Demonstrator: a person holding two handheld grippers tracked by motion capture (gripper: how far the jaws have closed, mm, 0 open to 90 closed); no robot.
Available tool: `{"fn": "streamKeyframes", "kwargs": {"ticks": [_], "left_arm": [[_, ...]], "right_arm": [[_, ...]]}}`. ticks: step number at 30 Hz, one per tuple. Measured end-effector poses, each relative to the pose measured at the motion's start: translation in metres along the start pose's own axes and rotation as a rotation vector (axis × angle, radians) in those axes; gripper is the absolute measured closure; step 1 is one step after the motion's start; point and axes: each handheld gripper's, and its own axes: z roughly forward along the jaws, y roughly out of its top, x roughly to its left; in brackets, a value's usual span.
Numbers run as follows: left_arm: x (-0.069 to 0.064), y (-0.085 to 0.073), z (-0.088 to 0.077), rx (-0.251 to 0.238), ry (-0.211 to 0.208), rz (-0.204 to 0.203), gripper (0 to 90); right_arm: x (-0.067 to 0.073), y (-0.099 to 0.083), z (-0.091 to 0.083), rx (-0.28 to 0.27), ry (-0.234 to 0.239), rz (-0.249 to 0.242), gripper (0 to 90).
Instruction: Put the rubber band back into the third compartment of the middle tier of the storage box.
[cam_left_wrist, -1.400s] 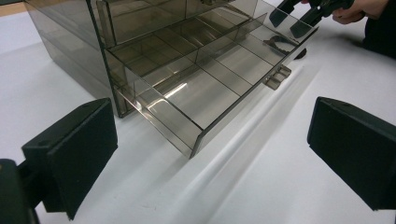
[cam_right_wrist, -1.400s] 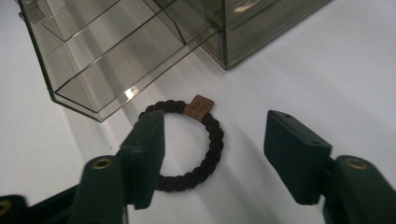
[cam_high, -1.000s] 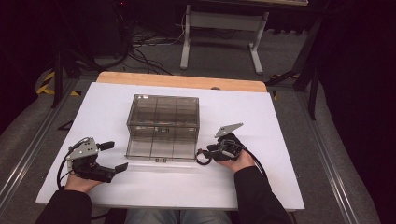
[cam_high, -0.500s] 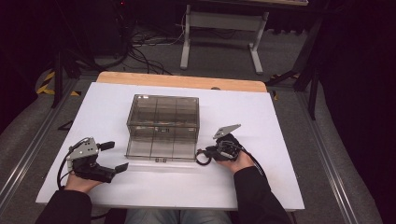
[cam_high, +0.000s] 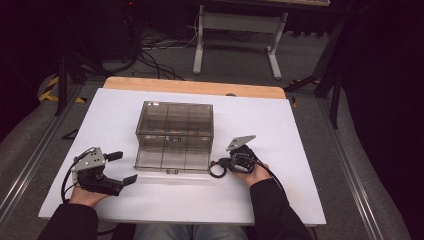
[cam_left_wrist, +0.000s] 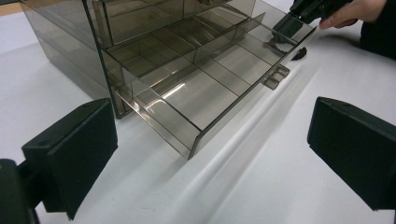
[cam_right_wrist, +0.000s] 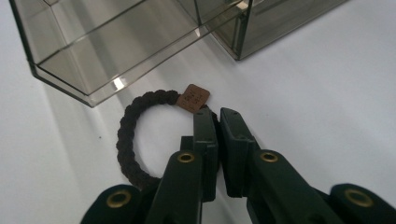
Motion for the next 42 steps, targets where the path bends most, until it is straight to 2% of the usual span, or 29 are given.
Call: {"fn": "streamKeyframes", "kwargs": {"ticks": [3, 5, 7, 21, 23, 24, 42], "left_arm": [[0.001, 0.000, 0.000, 0.003, 0.009, 0.024, 2.3], [0.001, 0.000, -0.001, 0.005, 0.006, 0.021, 2.3], [0.000, 0.000, 0.000, 0.001, -0.005, -0.002, 2.3], [0.001, 0.000, 0.000, 0.003, -0.006, -0.003, 2.4], [0.002, 0.000, -0.001, 0.006, 0.002, 0.022, 2.3], [0.001, 0.000, 0.000, 0.001, -0.005, 0.000, 2.4], [0.001, 0.000, -0.002, -0.004, 0.004, -0.004, 2.4]], "right_arm": [[0.000, 0.000, 0.000, -0.002, 0.014, 0.019, 87.0], [0.000, 0.000, -0.001, -0.006, 0.018, 0.021, 87.1], [0.000, 0.000, -0.003, -0.009, 0.018, 0.022, 87.1], [-0.003, 0.001, -0.023, -0.088, 0.006, 0.038, 87.2], [-0.003, 0.001, -0.025, -0.098, 0.006, 0.041, 87.2], [-0.004, 0.001, -0.026, -0.102, 0.005, 0.043, 87.2], [-0.006, 0.005, -0.048, -0.190, 0.007, 0.064, 87.2]]}}
